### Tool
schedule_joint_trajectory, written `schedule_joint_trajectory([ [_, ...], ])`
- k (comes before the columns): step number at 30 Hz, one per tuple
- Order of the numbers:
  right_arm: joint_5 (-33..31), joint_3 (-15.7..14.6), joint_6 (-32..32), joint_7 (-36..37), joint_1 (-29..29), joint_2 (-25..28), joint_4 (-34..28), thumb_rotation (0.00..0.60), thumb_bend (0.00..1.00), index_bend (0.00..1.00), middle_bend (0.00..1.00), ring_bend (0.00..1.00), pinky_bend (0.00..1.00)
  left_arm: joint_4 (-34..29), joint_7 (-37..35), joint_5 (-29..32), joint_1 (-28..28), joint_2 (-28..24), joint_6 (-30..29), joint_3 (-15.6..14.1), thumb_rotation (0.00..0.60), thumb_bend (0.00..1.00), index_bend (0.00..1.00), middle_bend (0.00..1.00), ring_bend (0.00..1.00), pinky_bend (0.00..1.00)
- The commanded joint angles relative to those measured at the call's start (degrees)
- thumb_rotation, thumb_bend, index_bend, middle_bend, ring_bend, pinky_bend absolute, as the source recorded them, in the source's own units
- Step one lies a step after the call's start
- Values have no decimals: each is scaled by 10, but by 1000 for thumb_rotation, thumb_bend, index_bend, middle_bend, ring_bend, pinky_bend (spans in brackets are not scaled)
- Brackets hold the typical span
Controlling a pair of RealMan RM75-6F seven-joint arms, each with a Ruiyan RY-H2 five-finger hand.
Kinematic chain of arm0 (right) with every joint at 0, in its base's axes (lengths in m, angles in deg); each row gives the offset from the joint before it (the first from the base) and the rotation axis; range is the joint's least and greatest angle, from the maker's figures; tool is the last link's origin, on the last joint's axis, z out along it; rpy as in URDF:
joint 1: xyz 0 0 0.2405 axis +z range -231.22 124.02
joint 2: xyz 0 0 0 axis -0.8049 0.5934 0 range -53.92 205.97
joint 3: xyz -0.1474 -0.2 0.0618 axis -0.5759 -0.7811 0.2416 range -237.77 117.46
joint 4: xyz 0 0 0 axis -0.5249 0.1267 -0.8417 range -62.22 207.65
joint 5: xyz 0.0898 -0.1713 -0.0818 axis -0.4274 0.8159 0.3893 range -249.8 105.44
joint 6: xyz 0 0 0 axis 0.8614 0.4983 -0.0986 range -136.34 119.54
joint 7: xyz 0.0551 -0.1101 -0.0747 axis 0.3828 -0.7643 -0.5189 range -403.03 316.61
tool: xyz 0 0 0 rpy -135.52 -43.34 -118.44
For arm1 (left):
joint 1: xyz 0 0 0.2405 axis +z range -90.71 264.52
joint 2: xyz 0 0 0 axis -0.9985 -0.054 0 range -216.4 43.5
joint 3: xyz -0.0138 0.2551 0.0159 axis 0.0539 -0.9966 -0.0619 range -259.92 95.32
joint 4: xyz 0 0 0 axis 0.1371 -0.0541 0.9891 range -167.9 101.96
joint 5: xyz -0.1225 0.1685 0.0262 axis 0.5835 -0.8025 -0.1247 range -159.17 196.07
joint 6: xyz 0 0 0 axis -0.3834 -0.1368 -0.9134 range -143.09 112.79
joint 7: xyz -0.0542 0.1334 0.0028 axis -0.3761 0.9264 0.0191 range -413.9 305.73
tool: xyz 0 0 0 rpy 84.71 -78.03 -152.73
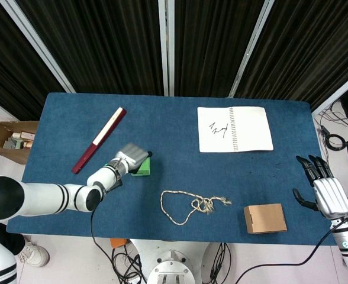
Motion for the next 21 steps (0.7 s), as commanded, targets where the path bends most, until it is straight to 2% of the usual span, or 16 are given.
schedule_joint_trajectory([
  [1, 0, 0, 1, 2, 0, -1, 2, 600, 334, 49, 146, 0, 0, 2, 5, 30, -24, 3, -3, -22, 563, 860, 137, 1000, 1000, 1000],
  [5, 2, 1, 2, 3, 0, -2, 3, 600, 335, 49, 146, 0, 0, -1, 6, 62, -45, 1, -5, -47, 513, 859, 148, 1000, 1000, 1000],
  [11, 5, 1, 3, 0, 2, -2, -1, 600, 329, 49, 146, 0, 0, 3, 1, 101, -62, 0, 4, -81, 487, 858, 169, 1000, 1000, 1000],
  [21, 6, 3, 9, -9, 5, -3, -7, 600, 331, 49, 146, 0, 0, 8, -33, 116, -57, -14, 33, -127, 477, 853, 191, 1000, 1000, 1000],
])
